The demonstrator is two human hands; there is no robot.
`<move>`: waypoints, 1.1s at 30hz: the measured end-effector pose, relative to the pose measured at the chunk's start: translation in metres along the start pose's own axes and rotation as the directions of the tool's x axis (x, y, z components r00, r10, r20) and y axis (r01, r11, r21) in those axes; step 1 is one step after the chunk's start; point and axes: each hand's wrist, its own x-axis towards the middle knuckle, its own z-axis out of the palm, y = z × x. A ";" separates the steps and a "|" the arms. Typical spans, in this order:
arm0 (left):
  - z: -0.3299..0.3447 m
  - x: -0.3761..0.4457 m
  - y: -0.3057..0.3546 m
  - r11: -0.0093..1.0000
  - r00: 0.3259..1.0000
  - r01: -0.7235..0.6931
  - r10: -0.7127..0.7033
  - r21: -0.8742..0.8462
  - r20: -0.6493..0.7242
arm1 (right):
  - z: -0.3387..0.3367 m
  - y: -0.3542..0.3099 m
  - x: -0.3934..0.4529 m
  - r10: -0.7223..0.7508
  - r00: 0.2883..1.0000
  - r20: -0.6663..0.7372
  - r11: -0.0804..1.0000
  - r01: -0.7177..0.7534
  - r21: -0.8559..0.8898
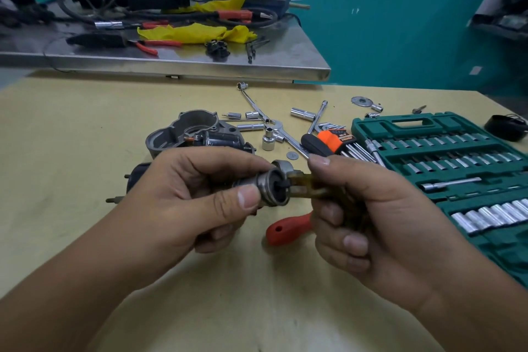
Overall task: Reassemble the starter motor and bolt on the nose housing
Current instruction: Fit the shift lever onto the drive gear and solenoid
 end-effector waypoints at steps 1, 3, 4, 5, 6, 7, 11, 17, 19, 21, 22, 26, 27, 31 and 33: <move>0.001 0.000 -0.001 1.000 1.000 0.002 -0.002 -0.024 0.010 | 0.000 0.000 0.000 0.027 0.999 0.021 0.999 -0.027 0.017; 0.003 0.000 -0.002 0.998 0.999 0.009 -0.007 -0.059 0.034 | 0.001 0.002 0.000 0.073 0.996 0.058 0.995 -0.077 0.058; 0.005 0.000 -0.003 0.997 0.999 0.011 -0.008 -0.074 0.044 | 0.002 0.004 0.000 0.092 0.993 0.074 0.992 -0.098 0.082; 0.006 0.000 -0.004 0.996 0.999 0.015 -0.010 -0.092 0.047 | 0.002 0.006 0.001 0.105 0.991 0.088 0.988 -0.114 0.101; 0.008 -0.001 -0.005 0.993 0.999 0.021 -0.016 -0.114 0.045 | 0.003 0.009 0.001 0.113 0.989 0.096 0.986 -0.124 0.113; 0.009 -0.001 -0.006 0.990 0.999 0.027 -0.021 -0.140 0.042 | 0.004 0.011 0.002 0.115 0.988 0.099 0.985 -0.127 0.121; 0.013 -0.001 -0.009 0.978 0.999 0.023 -0.017 -0.206 0.035 | 0.003 0.016 0.006 0.121 0.985 0.124 0.981 -0.138 0.139; 0.014 0.000 -0.008 0.985 1.000 -0.024 0.023 -0.172 -0.005 | 0.006 0.019 0.006 0.142 0.968 0.207 0.963 -0.183 0.196; 0.014 -0.001 -0.007 0.986 0.999 -0.048 0.047 -0.159 -0.012 | 0.006 0.017 0.004 0.076 0.982 0.172 0.968 -0.113 0.222; 0.013 -0.001 -0.004 0.987 0.997 -0.071 0.070 -0.146 -0.013 | 0.006 0.013 0.002 -0.036 0.993 0.110 0.970 0.008 0.242; 0.012 -0.002 -0.003 0.986 0.997 -0.080 0.079 -0.145 -0.012 | 0.007 0.011 0.001 -0.099 0.992 0.077 0.969 0.079 0.234; 0.010 -0.003 0.002 0.982 0.992 -0.128 0.129 -0.141 -0.001 | 0.007 0.005 -0.002 -0.245 0.969 -0.014 0.949 0.243 0.200; 0.011 -0.003 0.002 0.981 0.989 -0.144 0.144 -0.131 -0.005 | 0.007 0.005 -0.002 -0.264 0.964 -0.024 0.946 0.264 0.187; 0.013 -0.002 0.001 0.982 0.983 -0.182 0.180 -0.052 -0.043 | 0.003 0.009 0.001 -0.340 0.940 -0.014 0.936 0.340 0.086; 0.013 -0.001 0.001 0.980 0.980 -0.195 0.193 -0.037 -0.052 | 0.000 0.011 0.002 -0.357 0.934 0.026 0.933 0.356 0.046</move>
